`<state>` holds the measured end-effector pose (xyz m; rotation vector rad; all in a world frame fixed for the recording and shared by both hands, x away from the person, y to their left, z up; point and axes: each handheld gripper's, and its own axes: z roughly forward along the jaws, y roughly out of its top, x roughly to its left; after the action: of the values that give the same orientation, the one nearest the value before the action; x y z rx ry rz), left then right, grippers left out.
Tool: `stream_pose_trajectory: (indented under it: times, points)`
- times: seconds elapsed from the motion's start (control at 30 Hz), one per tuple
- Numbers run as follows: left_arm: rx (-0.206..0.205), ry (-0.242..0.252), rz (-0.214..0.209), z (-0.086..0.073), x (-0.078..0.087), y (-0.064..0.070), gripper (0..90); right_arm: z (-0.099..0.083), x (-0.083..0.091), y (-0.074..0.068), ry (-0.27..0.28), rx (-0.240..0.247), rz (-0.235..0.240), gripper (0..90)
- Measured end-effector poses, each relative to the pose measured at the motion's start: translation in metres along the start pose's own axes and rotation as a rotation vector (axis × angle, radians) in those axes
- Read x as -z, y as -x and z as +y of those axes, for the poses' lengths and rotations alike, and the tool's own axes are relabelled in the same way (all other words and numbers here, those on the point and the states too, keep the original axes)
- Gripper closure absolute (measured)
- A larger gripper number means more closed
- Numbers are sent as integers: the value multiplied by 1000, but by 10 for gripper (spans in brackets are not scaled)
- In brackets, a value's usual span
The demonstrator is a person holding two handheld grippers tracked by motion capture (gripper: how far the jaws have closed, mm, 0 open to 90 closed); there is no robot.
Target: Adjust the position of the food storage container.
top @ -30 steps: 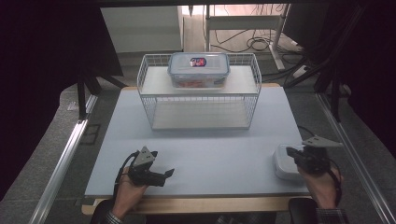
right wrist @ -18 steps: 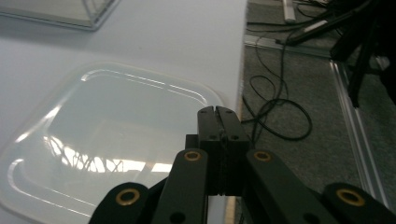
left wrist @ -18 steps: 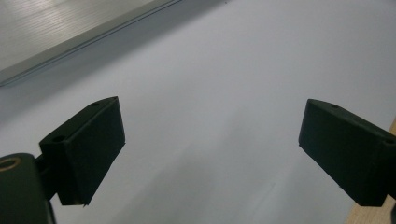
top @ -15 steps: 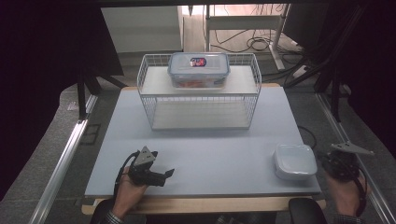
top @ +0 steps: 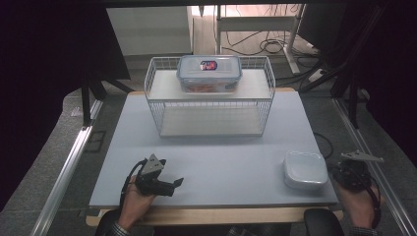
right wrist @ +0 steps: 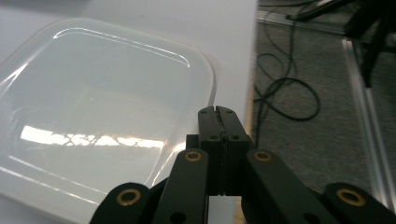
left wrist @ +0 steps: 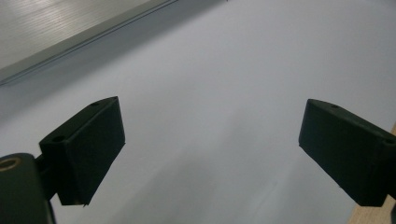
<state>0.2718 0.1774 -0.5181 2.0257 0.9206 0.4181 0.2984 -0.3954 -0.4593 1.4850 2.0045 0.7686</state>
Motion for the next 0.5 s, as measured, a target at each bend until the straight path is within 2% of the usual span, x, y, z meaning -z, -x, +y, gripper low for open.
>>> stream_pose_trajectory:
  times: [0.13, 0.2, 0.5]
  points:
    - [-2, -2, 0, 0, 0, 0, 66, 2, -3, -11, 3, 13, 44, 895]
    - [-6, -1, 1, 0, 0, 1, 66, 4, -5, -21, 6, 27, 89, 895]
    - [-8, -2, 1, 0, 0, 1, 66, 8, -10, -43, 12, 77, 153, 895]
